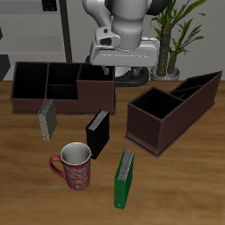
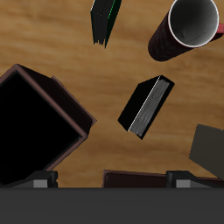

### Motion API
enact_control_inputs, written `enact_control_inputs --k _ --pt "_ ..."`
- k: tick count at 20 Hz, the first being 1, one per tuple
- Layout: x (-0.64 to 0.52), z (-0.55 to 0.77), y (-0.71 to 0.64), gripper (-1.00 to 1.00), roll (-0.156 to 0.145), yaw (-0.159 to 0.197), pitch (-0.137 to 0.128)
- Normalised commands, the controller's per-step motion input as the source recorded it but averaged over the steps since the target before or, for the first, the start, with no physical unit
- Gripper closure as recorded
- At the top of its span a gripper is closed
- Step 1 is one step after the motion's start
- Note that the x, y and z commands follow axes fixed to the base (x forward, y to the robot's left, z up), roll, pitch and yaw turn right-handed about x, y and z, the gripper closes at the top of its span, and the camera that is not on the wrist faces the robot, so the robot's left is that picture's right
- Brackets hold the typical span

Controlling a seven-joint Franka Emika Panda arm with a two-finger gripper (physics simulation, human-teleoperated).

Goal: Place the red mug into the back desk caddy's left compartment

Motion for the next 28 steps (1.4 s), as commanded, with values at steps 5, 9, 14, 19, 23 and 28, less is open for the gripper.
enact_control_inputs --k 5,9,14,19,23,28 --pt "0.23 0.07 -0.17 -1.0 0.01 -0.002 -0.024" --pt "0.34 0.11 -0.33 -1.0 -0.069 0.007 -0.031" --pt "0.24 0.02 -0.19 -1.0 0.053 -0.017 -0.01" --pt "0.3 -0.1 -0.23 -1.0 0.056 0.024 0.006" --pt "0.31 -0.09 -0.35 -1.0 -0.013 0.027 -0.007" --pt "0.2 -0.07 -0.18 -1.0 0.053 0.04 -0.044"
